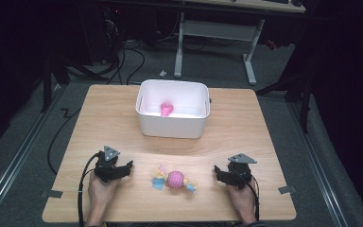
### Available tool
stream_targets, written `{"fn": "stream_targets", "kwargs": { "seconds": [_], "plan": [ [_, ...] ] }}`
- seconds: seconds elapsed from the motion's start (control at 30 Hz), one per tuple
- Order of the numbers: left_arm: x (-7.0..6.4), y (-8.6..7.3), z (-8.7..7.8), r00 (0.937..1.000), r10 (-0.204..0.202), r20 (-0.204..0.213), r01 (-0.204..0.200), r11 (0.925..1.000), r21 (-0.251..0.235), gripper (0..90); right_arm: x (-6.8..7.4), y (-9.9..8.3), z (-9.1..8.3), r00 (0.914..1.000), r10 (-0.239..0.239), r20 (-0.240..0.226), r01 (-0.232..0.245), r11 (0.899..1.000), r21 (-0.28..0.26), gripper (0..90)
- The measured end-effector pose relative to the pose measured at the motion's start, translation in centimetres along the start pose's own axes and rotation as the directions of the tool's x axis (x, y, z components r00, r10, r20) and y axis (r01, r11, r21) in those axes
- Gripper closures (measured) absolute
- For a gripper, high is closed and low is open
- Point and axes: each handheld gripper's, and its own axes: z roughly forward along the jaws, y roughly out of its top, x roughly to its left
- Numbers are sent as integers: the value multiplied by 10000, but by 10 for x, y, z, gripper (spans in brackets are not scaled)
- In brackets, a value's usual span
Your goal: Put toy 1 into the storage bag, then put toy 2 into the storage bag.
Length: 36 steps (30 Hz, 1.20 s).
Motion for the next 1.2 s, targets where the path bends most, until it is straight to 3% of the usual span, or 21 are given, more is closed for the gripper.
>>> {"fn": "stream_targets", "kwargs": {
  "seconds": [0.37,0.53,0.73,0.97,1.1,1.2],
  "plan": [
    [0,0,1,9999,-56,-92,56,10000,6,258,0,0,0,10000,-31,-85,32,10000,51,233],
    [1,0,1,9999,-97,-140,97,10000,23,239,0,1,0,9982,-388,-449,397,9991,172,205],
    [0,0,1,9998,-100,-152,101,9999,34,234,3,1,-4,9922,-498,-1145,498,9988,-29,259],
    [0,0,1,9999,-92,-141,93,9999,44,232,14,6,-19,9745,-802,-2097,677,9955,-665,282],
    [0,0,1,9999,-87,-145,88,9999,52,231,21,12,-25,9593,-1098,-2601,880,9917,-939,288],
    [0,0,1,9998,-105,-144,106,9999,56,231,27,16,-30,9423,-1411,-3036,1077,9864,-1241,292]
  ]
}}
